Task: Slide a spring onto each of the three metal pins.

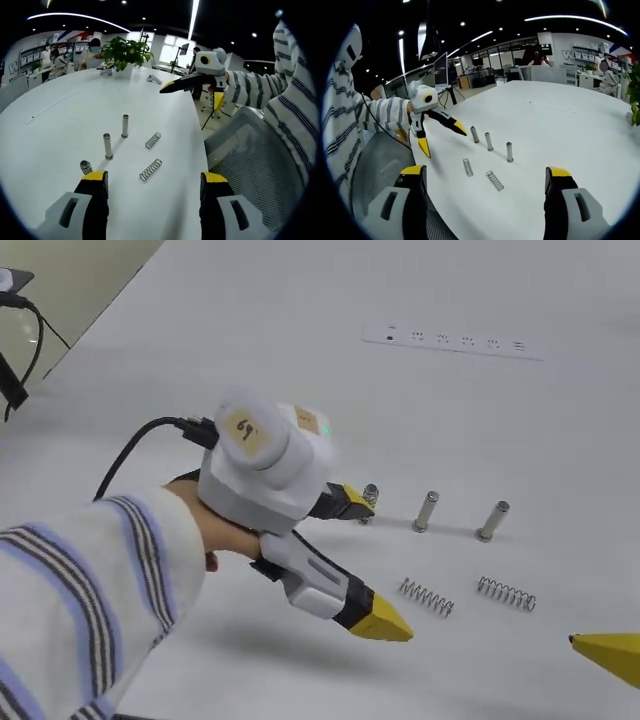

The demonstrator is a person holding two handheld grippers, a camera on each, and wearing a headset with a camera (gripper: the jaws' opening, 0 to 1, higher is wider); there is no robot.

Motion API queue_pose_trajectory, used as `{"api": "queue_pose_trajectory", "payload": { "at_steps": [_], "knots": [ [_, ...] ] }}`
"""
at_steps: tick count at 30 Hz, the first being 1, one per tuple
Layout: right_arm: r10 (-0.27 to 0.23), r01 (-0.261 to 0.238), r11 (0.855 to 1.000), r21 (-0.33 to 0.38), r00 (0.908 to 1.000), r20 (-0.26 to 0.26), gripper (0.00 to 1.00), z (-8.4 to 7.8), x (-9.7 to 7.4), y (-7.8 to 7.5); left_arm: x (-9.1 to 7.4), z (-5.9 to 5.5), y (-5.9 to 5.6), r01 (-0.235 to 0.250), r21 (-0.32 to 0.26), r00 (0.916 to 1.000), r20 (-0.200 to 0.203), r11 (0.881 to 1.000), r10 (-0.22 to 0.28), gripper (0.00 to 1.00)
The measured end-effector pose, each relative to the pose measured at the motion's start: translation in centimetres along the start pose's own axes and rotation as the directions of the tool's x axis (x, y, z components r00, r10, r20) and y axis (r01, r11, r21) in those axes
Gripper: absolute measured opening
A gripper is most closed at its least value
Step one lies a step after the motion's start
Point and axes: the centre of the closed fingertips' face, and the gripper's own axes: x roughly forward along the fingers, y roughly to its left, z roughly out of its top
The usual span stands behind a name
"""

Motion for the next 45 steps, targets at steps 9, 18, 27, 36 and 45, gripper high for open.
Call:
{"api": "queue_pose_trajectory", "payload": {
  "at_steps": [9,18,27,36,45],
  "knots": [
    [-0.001,0.001,1.0,0.003,1.0,-0.004,0.97,-0.1,0.0,-0.1,2.2,-0.4,-0.2,0.042,0.075,0.9984,-0.04,0.996,-0.039,0.57],
    [0.003,-0.004,1.0,-0.006,0.9999,-0.012,0.96,-0.2,0.1,0.1,3.7,-1.5,-0.3,0.083,0.061,0.9943,-0.072,0.995,-0.079,0.45],
    [0.0,-0.001,1.0,-0.011,0.9998,-0.019,0.95,-0.2,0.0,0.1,4.5,-2.2,0.0,0.081,0.097,0.9932,-0.091,0.992,-0.073,0.29],
    [-0.005,0.004,1.0,-0.009,0.9997,-0.025,0.95,-0.4,-0.3,0.0,4.6,-2.4,0.7,0.059,0.067,0.9954,-0.079,0.996,-0.054,0.17],
    [-0.01,0.009,1.0,-0.007,0.9996,-0.027,0.94,-0.4,-0.6,0.0,4.7,-3.3,0.5,0.064,0.103,0.9918,-0.117,0.993,-0.052,0.11]
  ]
}}
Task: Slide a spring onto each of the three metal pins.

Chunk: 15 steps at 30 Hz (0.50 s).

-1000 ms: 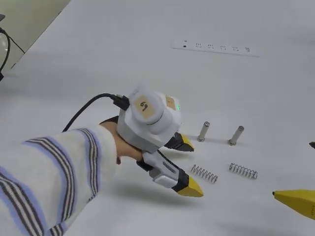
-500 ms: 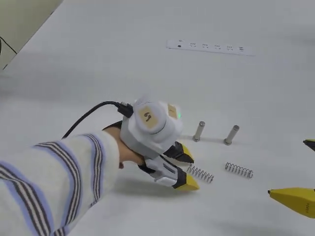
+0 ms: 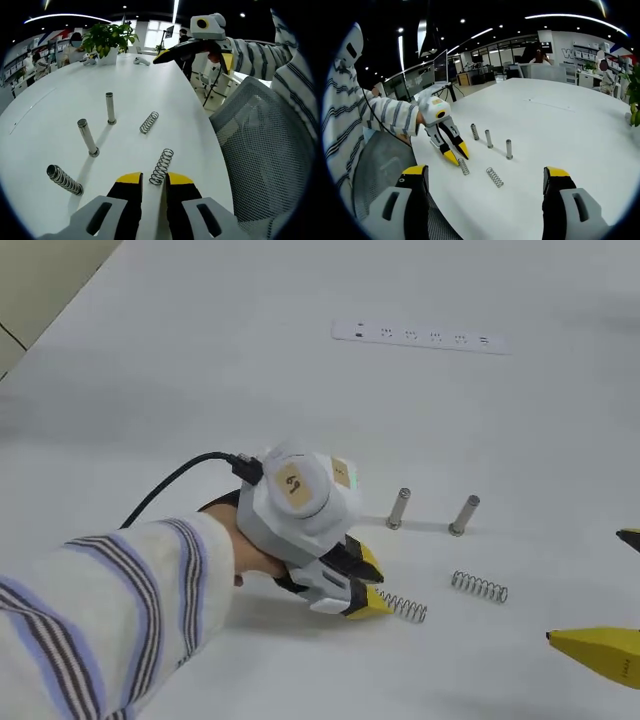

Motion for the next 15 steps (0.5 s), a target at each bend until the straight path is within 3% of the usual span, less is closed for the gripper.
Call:
{"api": "queue_pose_trajectory", "payload": {
  "at_steps": [7,12,15],
  "knots": [
    [-0.002,0.002,1.0,-0.003,1.0,-0.001,0.94,0.06,-0.22,0.09,0.33,0.31,-0.32,0.01,-0.006,0.9997,0.024,1.0,-0.009,0.06],
    [-0.003,0.003,1.0,-0.004,1.0,0.001,0.93,0.01,-0.36,0.17,0.25,0.1,-0.32,0.007,-0.013,0.9998,0.019,1.0,-0.007,0.06],
    [-0.007,0.007,1.0,0.001,1.0,0.0,0.93,-0.09,-0.45,0.1,0.22,0.03,0.0,-0.011,-0.044,0.9997,0.02,0.999,0.012,0.04]
  ]
}}
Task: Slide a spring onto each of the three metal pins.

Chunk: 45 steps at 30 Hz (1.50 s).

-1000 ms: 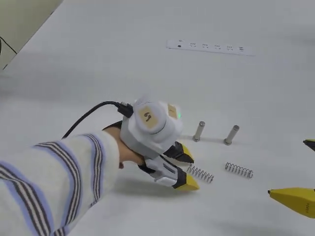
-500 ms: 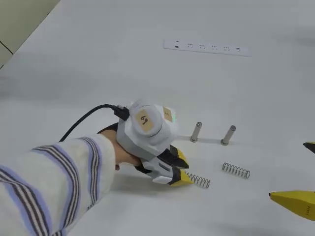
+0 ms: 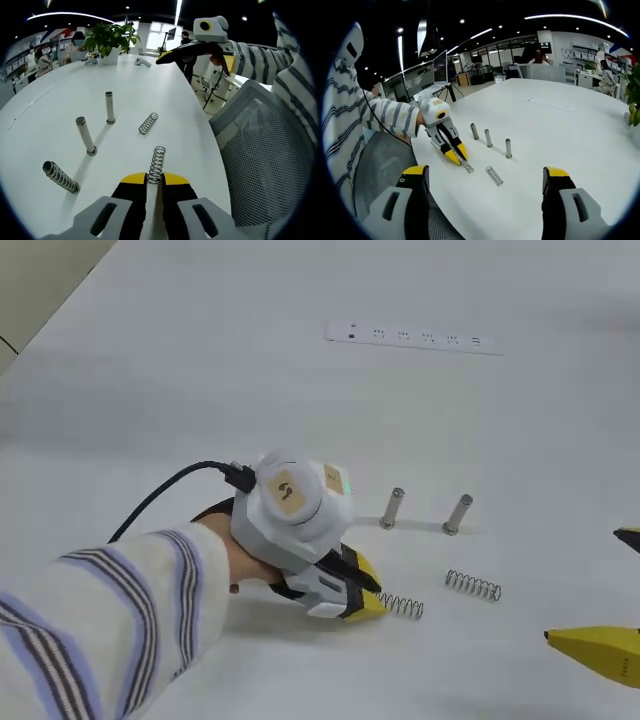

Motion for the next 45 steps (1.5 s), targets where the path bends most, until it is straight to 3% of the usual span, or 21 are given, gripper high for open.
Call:
{"api": "queue_pose_trajectory", "payload": {
  "at_steps": [3,13,28,40,45],
  "knots": [
    [-0.001,0.001,1.0,-0.004,1.0,-0.001,0.93,0.0,-0.1,-0.1,-0.1,0.1,-0.1,0.003,-0.026,0.9999,0.011,1.0,-0.002,0.03],
    [-0.009,0.009,1.0,-0.006,0.9999,0.009,0.92,0.2,-0.4,-0.4,-0.4,-0.2,-0.3,-0.001,-0.036,0.9999,0.011,0.999,0.002,0.03],
    [-0.012,0.012,1.0,-0.008,0.9999,0.008,0.91,0.2,-0.5,-0.5,-1.6,0.4,-1.2,-0.003,-0.076,0.9989,0.047,0.997,0.006,0.03],
    [0.005,-0.005,1.0,-0.01,0.9999,0.015,0.89,0.5,-0.2,-0.2,-5.0,1.2,-2.9,-0.005,-0.081,0.9978,0.066,0.997,0.01,0.03],
    [0.013,-0.013,1.0,-0.014,0.9999,0.008,0.89,0.5,0.1,0.0,-6.5,0.7,-3.0,-0.027,-0.063,0.9991,0.033,0.998,0.029,0.03]
  ]
}}
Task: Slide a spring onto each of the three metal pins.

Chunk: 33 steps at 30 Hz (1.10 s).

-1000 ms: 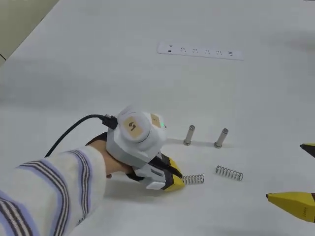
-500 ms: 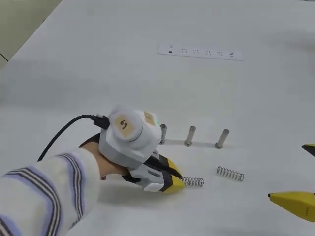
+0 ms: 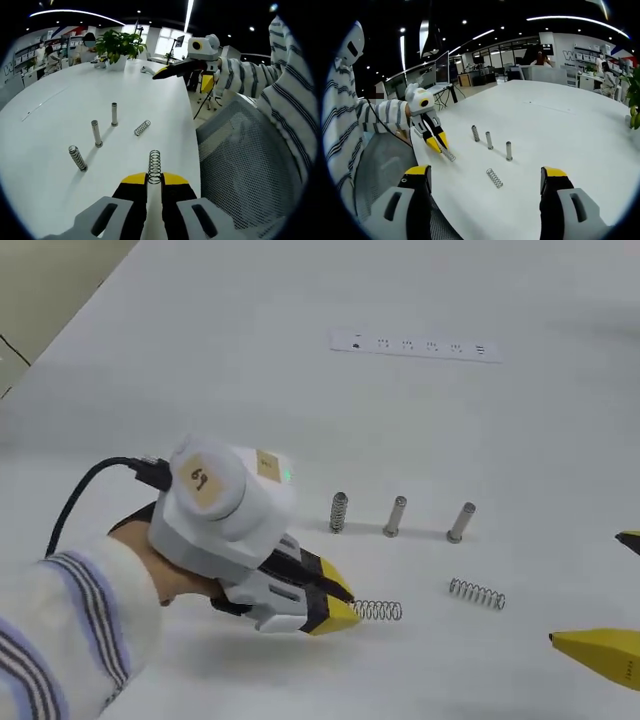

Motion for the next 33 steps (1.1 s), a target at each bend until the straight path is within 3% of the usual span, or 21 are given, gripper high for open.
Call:
{"api": "queue_pose_trajectory", "payload": {
  "at_steps": [6,10,17,33],
  "knots": [
    [0.012,-0.012,1.0,-0.005,0.9999,0.001,0.89,0.2,0.2,0.2,-1.6,-0.2,0.0,-0.018,-0.014,0.9998,-0.008,1.0,0.018,0.03],
    [0.02,-0.02,1.0,-0.011,0.9998,0.002,0.88,0.3,0.3,0.4,-2.6,0.1,0.0,-0.02,-0.036,0.9998,0.008,0.999,0.02,0.03],
    [0.036,-0.036,0.999,-0.025,0.9993,0.002,0.88,0.7,0.5,0.7,-3.6,0.2,-0.3,-0.032,-0.04,0.9994,-0.014,0.999,0.032,0.03],
    [0.064,-0.064,0.997,-0.053,0.9979,0.01,0.88,1.8,0.7,1.5,-5.6,2.5,-0.8,-0.051,-0.043,0.9984,0.022,0.998,0.052,0.03]
  ]
}}
